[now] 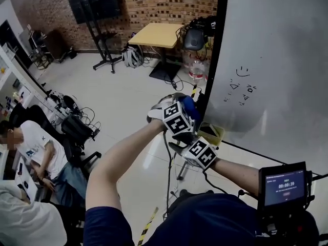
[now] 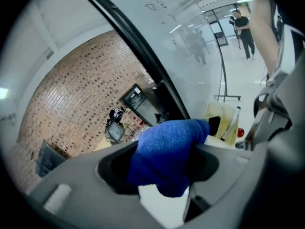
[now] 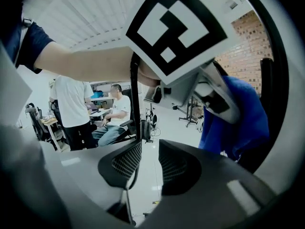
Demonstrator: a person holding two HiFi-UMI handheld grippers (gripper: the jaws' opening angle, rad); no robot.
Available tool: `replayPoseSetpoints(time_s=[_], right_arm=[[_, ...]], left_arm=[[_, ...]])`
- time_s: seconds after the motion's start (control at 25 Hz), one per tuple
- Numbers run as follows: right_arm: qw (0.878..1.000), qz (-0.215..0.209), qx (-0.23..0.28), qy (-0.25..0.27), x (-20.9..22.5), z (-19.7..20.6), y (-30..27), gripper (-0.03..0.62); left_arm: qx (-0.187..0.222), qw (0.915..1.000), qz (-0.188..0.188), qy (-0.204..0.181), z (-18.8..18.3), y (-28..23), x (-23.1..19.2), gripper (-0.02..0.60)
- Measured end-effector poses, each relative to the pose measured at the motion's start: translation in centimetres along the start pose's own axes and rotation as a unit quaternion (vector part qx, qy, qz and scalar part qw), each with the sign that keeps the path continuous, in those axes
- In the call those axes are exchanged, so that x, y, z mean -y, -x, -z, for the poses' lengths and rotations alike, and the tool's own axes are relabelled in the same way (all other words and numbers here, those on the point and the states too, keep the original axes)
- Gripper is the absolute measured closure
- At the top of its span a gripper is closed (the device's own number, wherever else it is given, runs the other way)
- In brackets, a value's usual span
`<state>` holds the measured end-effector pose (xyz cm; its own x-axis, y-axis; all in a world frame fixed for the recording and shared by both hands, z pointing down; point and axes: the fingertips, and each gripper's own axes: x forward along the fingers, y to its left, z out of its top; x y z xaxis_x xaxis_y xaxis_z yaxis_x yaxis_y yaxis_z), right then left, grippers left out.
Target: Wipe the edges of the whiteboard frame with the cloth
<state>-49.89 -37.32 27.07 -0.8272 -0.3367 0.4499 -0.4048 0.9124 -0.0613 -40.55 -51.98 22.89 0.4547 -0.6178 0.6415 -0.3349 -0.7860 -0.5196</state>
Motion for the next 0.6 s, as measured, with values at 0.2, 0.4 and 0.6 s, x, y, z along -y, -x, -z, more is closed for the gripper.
replayPoseSetpoints(time_s=[0.2,0.4,0.6], right_arm=[[1.0,0.014,0.015,-0.005,1.9,-0.3,0.2,0.482],[0.999,0.031,0.034,-0.004,2.2,-2.8,1.1,0.482],[0.998,0.038,0.045,-0.005,2.2,-4.2,1.4,0.482]], left_arm=[[-0.026,0.9937,-0.047,-0.099,-2.0,1.3,-2.2,0.336],[-0.028,0.9818,-0.08,-0.17,-5.0,4.0,-3.4,0.336],[-0.005,0.9788,-0.095,-0.181,-7.4,5.9,-4.6,0.336]])
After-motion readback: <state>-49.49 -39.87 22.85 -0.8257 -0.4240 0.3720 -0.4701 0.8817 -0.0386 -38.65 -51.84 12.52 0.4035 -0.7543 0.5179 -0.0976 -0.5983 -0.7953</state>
